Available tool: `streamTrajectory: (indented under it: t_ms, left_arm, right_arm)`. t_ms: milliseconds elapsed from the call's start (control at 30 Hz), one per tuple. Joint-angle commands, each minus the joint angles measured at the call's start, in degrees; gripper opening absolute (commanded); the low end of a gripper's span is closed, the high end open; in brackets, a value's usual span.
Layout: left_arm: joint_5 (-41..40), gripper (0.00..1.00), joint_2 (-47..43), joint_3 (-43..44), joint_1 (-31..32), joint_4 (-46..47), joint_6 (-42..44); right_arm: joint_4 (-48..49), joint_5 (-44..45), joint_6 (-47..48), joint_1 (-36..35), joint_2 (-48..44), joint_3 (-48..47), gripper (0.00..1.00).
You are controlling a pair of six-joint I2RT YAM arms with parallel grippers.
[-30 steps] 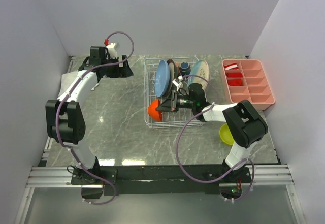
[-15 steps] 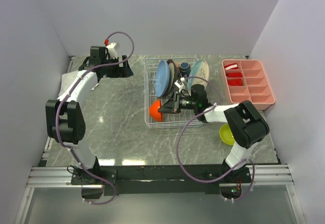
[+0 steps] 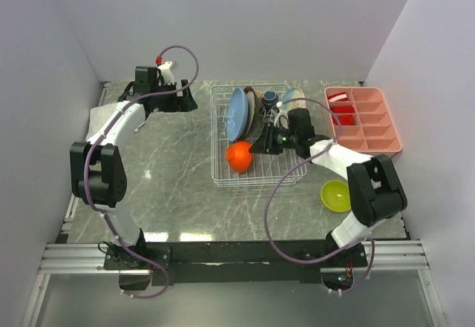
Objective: Load the mixed dishes into the dish rack
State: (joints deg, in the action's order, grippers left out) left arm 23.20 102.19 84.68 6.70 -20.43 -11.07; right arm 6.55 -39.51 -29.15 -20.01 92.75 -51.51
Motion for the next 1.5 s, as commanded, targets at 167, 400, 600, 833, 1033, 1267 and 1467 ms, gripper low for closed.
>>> streamTrajectory:
  t_ms: [167, 400, 600, 833, 1033, 1267, 1467]
  left_arm:
    - [0.7, 0.94, -0.5, 3.3, 0.8, 2.1, -0.4]
    - [-1.2, 0.95, -1.6, 2.9, 0.9, 1.7, 1.7]
    - [-2.9, 0.95, -4.2, 2.0, 0.9, 0.5, 3.4]
    - [-3.2, 0.95, -6.7, 0.4, 0.6, 0.1, 3.8]
    - [-2.8, 0.95, -7.6, -1.5, 0.6, 1.1, 3.2]
    - [-2.1, 0.95, -7.3, -0.7, 0.8, 1.6, 2.5]
    - [-1.8, 0.95, -7.3, 0.5, 0.9, 1.3, 2.9]
  right_arm:
    - [-26.8, 19.5, 21.1, -1.1, -10.3, -8.5, 0.36]
    - [-21.1, 16.6, 28.5, -8.5, -10.7, -8.0, 0.19]
    - [-21.0, 16.3, 31.3, -12.3, -4.7, -9.0, 0.15]
    - [-21.8, 27.1, 31.2, -12.2, 3.0, -11.2, 0.11]
    - [-21.9, 36.0, 34.4, -11.3, 3.4, -11.1, 0.08]
    - [-17.8, 38.8, 34.0, -10.5, 2.4, -10.0, 0.07]
    - [-21.5, 34.1, 37.9, -10.2, -2.6, -10.6, 0.12]
